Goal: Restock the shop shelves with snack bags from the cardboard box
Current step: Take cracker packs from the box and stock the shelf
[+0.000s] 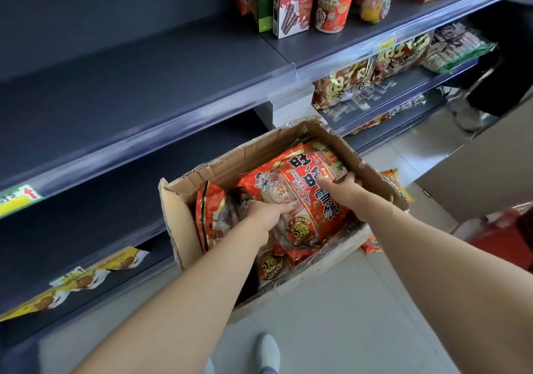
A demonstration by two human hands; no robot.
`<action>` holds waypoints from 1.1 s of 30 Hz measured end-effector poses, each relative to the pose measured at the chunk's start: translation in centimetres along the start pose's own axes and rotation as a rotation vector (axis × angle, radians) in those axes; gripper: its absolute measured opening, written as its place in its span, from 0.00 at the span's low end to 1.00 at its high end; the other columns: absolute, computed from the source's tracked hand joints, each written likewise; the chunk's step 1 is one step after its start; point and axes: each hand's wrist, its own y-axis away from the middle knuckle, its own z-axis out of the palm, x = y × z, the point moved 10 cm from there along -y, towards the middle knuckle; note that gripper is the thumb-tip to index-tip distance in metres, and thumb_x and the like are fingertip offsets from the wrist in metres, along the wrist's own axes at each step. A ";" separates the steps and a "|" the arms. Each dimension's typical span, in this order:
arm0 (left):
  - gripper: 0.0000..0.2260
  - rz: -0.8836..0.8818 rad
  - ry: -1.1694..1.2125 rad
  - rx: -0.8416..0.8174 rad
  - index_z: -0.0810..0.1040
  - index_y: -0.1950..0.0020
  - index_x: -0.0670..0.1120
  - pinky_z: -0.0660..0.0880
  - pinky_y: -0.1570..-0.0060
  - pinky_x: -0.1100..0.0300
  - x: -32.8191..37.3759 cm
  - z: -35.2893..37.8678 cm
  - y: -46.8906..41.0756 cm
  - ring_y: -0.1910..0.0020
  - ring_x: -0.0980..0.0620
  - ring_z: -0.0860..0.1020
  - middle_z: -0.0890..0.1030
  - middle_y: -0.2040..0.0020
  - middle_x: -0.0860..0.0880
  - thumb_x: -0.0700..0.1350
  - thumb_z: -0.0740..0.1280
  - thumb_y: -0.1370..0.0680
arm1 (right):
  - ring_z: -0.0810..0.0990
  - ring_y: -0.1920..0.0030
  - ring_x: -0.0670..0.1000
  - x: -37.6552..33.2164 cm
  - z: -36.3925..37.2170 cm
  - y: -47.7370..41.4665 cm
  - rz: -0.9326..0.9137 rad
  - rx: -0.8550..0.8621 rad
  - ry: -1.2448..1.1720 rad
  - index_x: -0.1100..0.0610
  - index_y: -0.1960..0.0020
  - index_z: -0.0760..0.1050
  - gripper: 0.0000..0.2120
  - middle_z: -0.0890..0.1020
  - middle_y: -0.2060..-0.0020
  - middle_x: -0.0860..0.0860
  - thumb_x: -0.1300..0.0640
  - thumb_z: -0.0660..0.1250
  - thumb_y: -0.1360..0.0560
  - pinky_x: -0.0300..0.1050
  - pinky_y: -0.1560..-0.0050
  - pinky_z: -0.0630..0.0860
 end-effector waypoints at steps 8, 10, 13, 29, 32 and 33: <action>0.39 -0.035 0.087 0.001 0.55 0.26 0.46 0.70 0.44 0.50 -0.2 -2.3 -1.4 0.36 0.42 0.73 0.71 0.33 0.43 0.43 0.75 0.30 | 0.81 0.46 0.59 0.5 0.5 -0.5 0.071 -0.115 -0.120 0.59 0.35 0.70 0.35 0.81 0.44 0.56 0.33 0.65 0.30 0.57 0.38 0.74; 0.36 -0.054 0.106 0.020 0.60 0.28 0.44 0.75 0.47 0.50 -0.5 -3.6 -1.4 0.43 0.42 0.78 0.76 0.39 0.42 0.41 0.75 0.30 | 0.84 0.53 0.58 0.0 1.4 0.0 0.056 -0.154 -0.161 0.58 0.40 0.72 0.29 0.84 0.51 0.55 0.37 0.69 0.30 0.58 0.43 0.78; 0.19 -0.020 0.107 0.040 0.69 0.42 0.41 0.77 0.62 0.55 0.2 -5.4 -0.9 0.60 0.47 0.80 0.80 0.55 0.44 0.37 0.73 0.29 | 0.85 0.55 0.58 -1.7 2.6 1.3 -0.015 -0.208 -0.220 0.58 0.43 0.73 0.26 0.86 0.55 0.55 0.41 0.72 0.31 0.58 0.47 0.80; 0.29 0.380 0.201 0.188 0.64 0.37 0.49 0.75 0.43 0.43 7.8 -19.4 13.7 0.46 0.45 0.79 0.78 0.42 0.46 0.41 0.76 0.31 | 0.80 0.45 0.56 -16.1 1.3 20.1 -0.543 -0.207 -0.279 0.57 0.34 0.67 0.34 0.81 0.43 0.53 0.47 0.76 0.33 0.56 0.36 0.72; 0.31 0.436 0.272 0.228 0.63 0.30 0.48 0.75 0.45 0.48 7.5 -24.9 16.6 0.47 0.48 0.78 0.78 0.43 0.48 0.38 0.74 0.29 | 0.77 0.46 0.52 -20.4 4.6 24.7 -0.665 -0.263 -0.259 0.56 0.35 0.65 0.28 0.77 0.42 0.49 0.50 0.73 0.29 0.50 0.39 0.71; 0.32 0.455 0.289 0.257 0.62 0.29 0.49 0.74 0.47 0.50 7.1 -27.0 17.6 0.48 0.49 0.78 0.78 0.43 0.49 0.37 0.73 0.28 | 0.78 0.46 0.52 -21.6 6.3 26.1 -0.685 -0.297 -0.248 0.57 0.35 0.65 0.29 0.78 0.42 0.50 0.50 0.74 0.30 0.51 0.40 0.73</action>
